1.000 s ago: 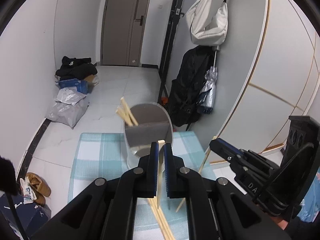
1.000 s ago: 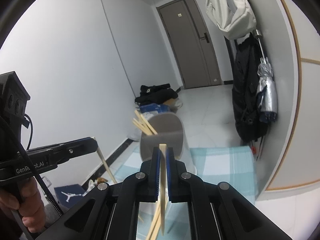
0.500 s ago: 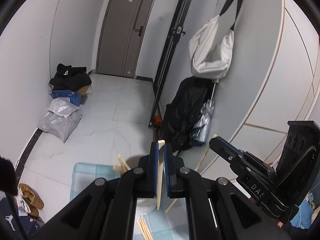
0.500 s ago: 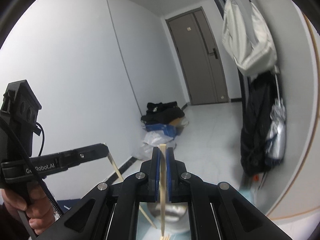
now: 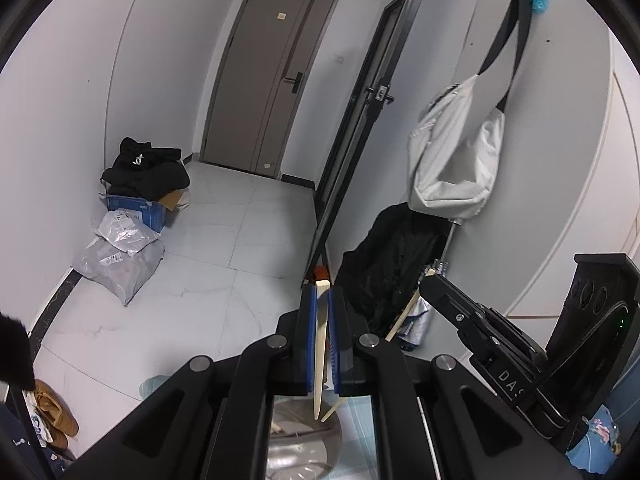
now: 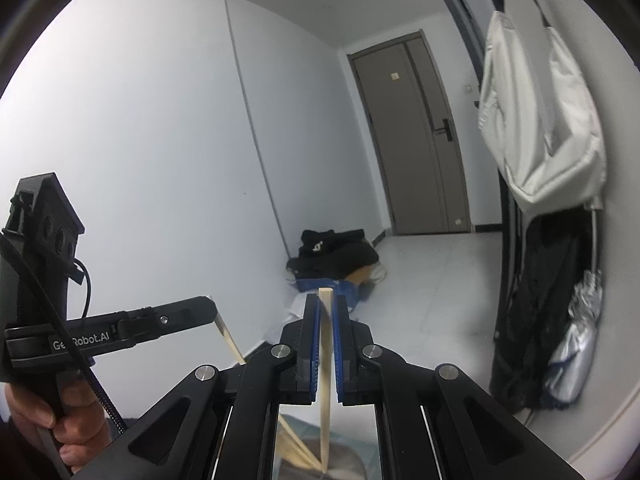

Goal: Organize utensils
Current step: 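Lower the chopstick into the holder with the right gripper, then open the right gripper and raise it away from the holder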

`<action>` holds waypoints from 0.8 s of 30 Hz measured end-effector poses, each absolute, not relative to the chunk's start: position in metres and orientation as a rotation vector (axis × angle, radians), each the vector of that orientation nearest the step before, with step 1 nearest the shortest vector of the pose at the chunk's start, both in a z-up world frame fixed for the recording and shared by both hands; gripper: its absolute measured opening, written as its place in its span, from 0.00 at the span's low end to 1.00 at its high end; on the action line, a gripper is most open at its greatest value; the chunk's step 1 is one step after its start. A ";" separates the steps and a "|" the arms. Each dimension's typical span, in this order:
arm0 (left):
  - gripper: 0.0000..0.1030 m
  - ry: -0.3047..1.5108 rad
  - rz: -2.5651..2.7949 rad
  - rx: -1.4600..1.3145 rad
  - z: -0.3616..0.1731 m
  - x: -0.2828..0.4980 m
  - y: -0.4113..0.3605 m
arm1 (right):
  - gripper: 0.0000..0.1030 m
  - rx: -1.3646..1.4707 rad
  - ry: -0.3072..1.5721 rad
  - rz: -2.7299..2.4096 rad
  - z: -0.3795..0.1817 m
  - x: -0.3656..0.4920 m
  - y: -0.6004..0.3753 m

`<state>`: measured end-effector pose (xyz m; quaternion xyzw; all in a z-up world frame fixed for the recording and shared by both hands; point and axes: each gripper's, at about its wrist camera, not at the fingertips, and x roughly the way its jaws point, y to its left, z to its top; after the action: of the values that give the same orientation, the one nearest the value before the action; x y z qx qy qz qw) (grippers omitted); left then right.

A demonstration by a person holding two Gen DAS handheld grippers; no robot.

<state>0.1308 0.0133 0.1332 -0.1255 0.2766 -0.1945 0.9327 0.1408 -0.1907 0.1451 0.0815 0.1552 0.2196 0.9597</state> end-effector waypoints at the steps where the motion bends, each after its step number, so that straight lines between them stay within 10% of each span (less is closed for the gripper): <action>1: 0.02 0.571 -0.396 -0.259 0.131 0.133 0.013 | 0.05 0.159 0.316 0.448 0.143 0.146 -0.189; 24: 0.02 0.684 -0.371 -0.270 0.073 0.144 0.019 | 0.05 -0.144 0.353 0.618 0.076 0.159 -0.149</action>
<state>0.1439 0.0192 0.0731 -0.1313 0.3323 -0.1802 0.9165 0.1594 -0.1491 0.0763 -0.0703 0.1726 0.3024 0.9348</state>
